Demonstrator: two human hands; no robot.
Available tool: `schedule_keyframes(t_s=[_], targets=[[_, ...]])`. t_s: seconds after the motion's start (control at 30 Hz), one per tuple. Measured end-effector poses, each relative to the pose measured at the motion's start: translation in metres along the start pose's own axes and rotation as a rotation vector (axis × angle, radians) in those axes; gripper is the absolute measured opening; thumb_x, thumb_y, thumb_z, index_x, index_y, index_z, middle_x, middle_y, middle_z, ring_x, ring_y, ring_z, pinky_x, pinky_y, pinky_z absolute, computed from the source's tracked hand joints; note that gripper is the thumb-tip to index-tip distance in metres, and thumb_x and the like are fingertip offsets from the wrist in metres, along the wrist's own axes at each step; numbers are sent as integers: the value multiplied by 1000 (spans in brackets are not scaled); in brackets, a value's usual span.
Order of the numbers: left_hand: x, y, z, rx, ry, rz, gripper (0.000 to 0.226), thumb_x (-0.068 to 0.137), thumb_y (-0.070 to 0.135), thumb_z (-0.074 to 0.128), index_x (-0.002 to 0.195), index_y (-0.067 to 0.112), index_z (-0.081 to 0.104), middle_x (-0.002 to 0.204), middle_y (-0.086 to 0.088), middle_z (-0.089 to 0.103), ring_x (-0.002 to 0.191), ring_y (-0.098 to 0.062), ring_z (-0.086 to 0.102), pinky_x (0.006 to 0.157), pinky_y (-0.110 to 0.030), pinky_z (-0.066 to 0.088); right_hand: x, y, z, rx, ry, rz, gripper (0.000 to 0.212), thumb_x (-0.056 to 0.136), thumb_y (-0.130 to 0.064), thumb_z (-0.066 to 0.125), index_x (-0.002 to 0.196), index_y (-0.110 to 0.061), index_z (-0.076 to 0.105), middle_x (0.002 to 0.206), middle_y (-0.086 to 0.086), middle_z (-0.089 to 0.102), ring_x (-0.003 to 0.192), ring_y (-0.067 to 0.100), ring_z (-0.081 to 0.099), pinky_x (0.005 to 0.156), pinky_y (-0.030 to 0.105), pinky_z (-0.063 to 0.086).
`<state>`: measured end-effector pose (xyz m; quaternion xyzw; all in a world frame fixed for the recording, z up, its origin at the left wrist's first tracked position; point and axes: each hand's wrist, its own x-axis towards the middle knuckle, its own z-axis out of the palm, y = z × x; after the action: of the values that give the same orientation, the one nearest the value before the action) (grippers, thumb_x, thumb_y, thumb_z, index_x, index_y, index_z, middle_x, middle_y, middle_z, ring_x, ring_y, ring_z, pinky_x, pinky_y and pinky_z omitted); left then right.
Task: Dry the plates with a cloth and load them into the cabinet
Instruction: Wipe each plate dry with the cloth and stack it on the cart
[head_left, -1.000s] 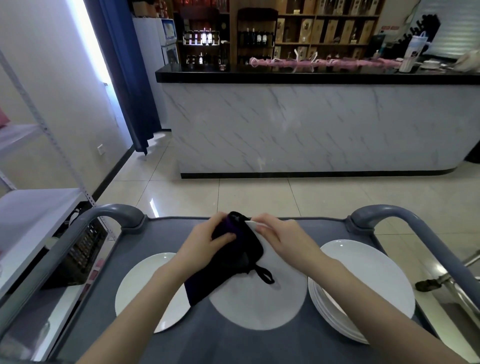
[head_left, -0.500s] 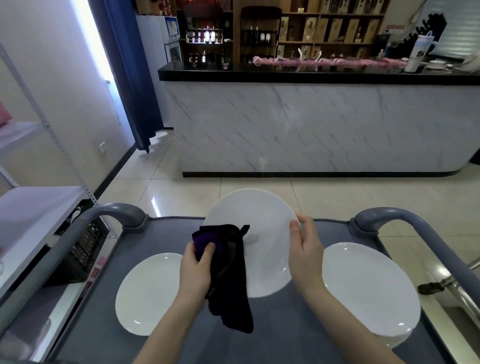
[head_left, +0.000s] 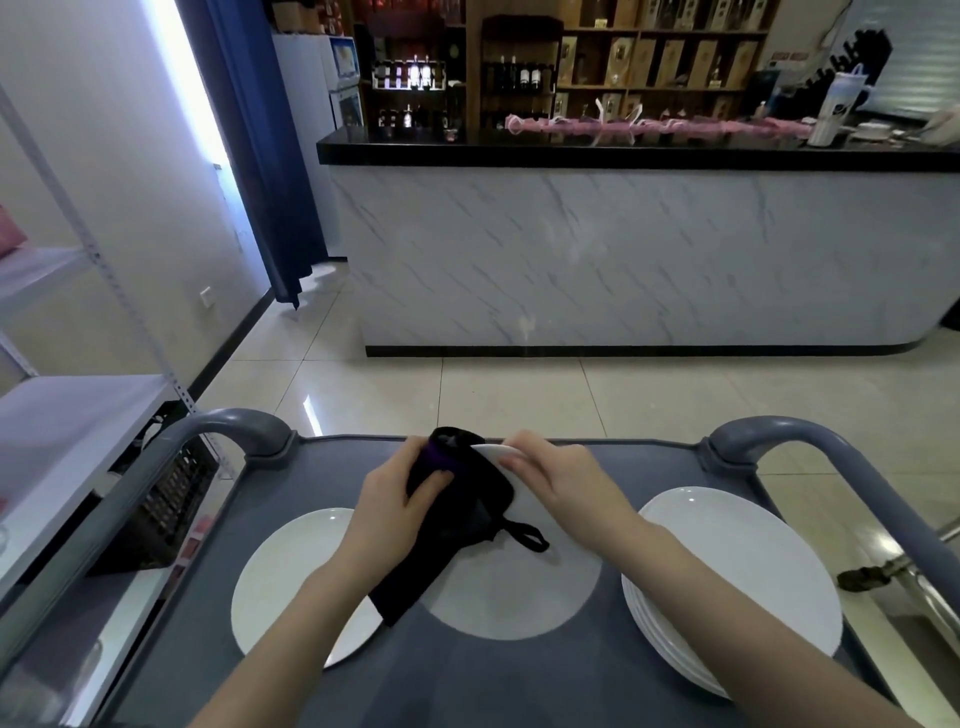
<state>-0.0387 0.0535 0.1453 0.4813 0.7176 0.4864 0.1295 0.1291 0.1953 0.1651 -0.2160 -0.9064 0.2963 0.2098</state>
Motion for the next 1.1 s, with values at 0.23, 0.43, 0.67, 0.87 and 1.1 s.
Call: schedule_keyframes(t_s=[0.23, 0.43, 0.67, 0.87, 1.1], targets=[[-3, -15, 8, -336, 209, -279, 9, 96, 18, 60, 100, 26, 63, 90, 12, 72, 86, -8, 67, 74, -19, 51, -14, 0, 9, 253, 424, 176, 23, 102, -28, 52, 78, -30, 54, 58, -6, 51, 56, 12, 42, 56, 19, 36], [-23, -13, 51, -522, 476, -503, 3, 98, 29, 56, 100, 30, 58, 98, 4, 68, 95, -18, 64, 82, -34, 50, -17, -13, 33, 501, 788, 459, 26, 105, -28, 45, 82, -21, 56, 68, -9, 55, 62, 1, 47, 61, 10, 38], [-22, -12, 51, -523, 410, -489, 11, 96, 22, 60, 99, 32, 58, 103, 3, 68, 96, -12, 64, 79, -28, 49, -22, -2, 25, 433, 722, 407, 20, 105, -29, 43, 89, -31, 55, 78, -20, 62, 73, -4, 55, 64, 8, 40], [11, -12, 1, -150, 61, -168, 20, 90, 16, 68, 97, 32, 57, 88, 15, 69, 85, -1, 64, 74, -17, 48, -16, 12, -10, 206, 277, 153, 15, 101, -39, 48, 88, -33, 54, 71, 0, 58, 63, 10, 50, 61, 17, 39], [10, -10, 3, -168, 69, -167, 16, 92, 20, 65, 97, 34, 59, 89, 18, 69, 84, -2, 64, 72, -17, 50, -8, 1, -9, 149, 240, 82, 25, 102, -32, 51, 80, -45, 52, 69, -7, 57, 63, 8, 51, 61, 18, 38]])
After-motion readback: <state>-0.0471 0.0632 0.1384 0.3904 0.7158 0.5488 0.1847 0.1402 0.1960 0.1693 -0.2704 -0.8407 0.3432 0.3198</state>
